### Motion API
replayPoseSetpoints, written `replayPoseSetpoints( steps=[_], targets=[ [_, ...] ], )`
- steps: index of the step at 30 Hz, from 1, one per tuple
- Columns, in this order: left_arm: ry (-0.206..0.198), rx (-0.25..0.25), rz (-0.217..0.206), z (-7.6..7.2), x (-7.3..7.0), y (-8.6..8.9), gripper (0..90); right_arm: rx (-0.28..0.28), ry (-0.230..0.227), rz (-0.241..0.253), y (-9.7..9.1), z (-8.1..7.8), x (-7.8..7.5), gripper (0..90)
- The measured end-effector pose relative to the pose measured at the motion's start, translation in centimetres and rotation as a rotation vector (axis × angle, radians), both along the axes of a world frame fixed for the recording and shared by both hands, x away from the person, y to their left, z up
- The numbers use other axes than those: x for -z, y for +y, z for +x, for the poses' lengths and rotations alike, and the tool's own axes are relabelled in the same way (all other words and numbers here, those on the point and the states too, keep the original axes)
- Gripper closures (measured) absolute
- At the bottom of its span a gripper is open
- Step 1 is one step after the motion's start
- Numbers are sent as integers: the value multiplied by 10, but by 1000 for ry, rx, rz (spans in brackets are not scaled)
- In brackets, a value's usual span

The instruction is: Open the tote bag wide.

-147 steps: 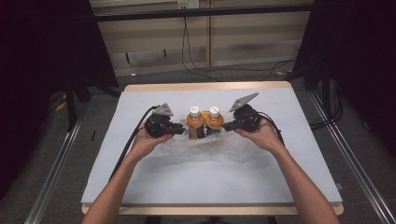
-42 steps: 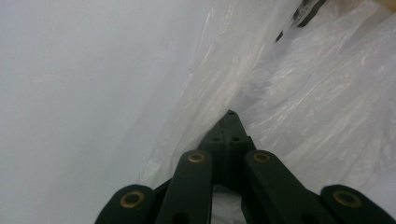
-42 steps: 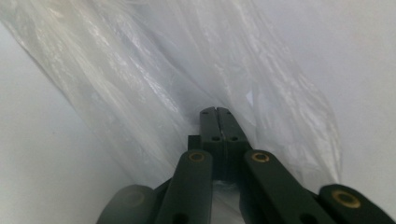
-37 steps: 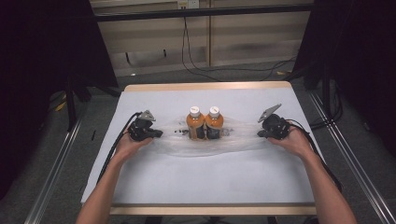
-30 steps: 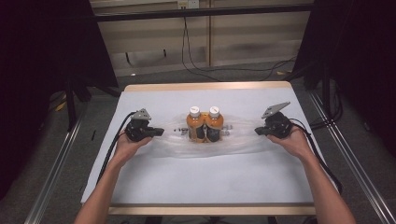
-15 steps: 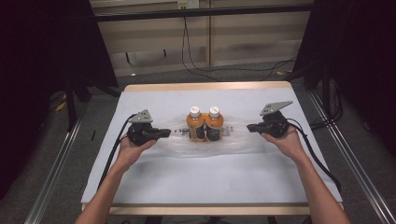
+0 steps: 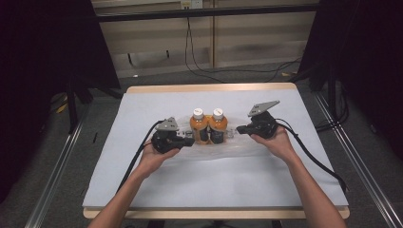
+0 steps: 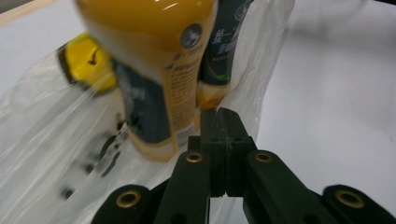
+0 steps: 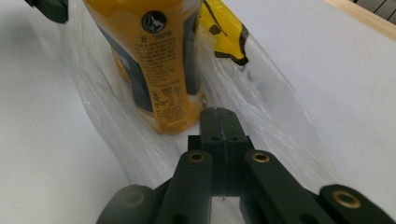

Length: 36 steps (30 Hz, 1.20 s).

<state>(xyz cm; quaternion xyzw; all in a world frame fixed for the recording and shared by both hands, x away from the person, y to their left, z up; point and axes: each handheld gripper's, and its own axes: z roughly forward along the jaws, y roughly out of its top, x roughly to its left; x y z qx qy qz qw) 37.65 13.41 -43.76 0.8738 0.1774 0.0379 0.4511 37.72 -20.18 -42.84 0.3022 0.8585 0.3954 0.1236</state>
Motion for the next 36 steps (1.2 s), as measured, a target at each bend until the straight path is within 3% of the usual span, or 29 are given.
replayPoseSetpoints(
  steps=[3, 7, 9, 12, 13, 14, 15, 17, 18, 20, 23, 24, 27, 29, 34, 36],
  targets=[
    [18, 4, -5, 2, 3, -13, 899, -9, 8, -12, 9, 4, 3, 900],
    [4, 31, 24, -2, 6, -31, 900, -21, 12, -33, 19, 11, 4, 900],
    [8, 35, 10, -2, 6, -38, 900, -15, 17, -49, 24, 14, 4, 900],
    [12, 33, 30, -1, 9, -47, 900, -32, 25, -60, 31, 20, 4, 900],
    [14, 30, 27, -1, 11, -48, 900, -35, 34, -75, 34, 24, 4, 900],
    [-4, 21, 62, -2, 11, -50, 900, -36, 35, -85, 36, 26, 5, 900],
    [0, 18, 55, -1, 14, -51, 900, -28, 39, -95, 37, 29, 6, 900],
    [-9, 14, 76, 0, 15, -53, 900, -22, 57, -83, 37, 37, 12, 900],
    [-4, 16, 67, 1, 17, -54, 900, -19, 65, -89, 37, 39, 15, 900],
    [-3, 14, 106, 1, 21, -56, 900, -20, 79, -100, 39, 42, 20, 900],
    [-2, 21, 123, 1, 30, -59, 900, -31, 95, -124, 44, 45, 27, 900],
    [2, 23, 104, 0, 32, -59, 900, -36, 105, -122, 46, 47, 29, 900],
    [-3, 37, 146, -3, 33, -60, 900, -31, 121, -118, 48, 53, 34, 900],
    [-5, 34, 133, -3, 35, -59, 900, -30, 129, -117, 50, 55, 36, 900],
    [-6, 49, 184, -8, 41, -60, 900, -13, 158, -115, 50, 61, 44, 900],
    [-2, 49, 176, -8, 42, -59, 900, -4, 174, -102, 51, 63, 46, 900]
  ],
)
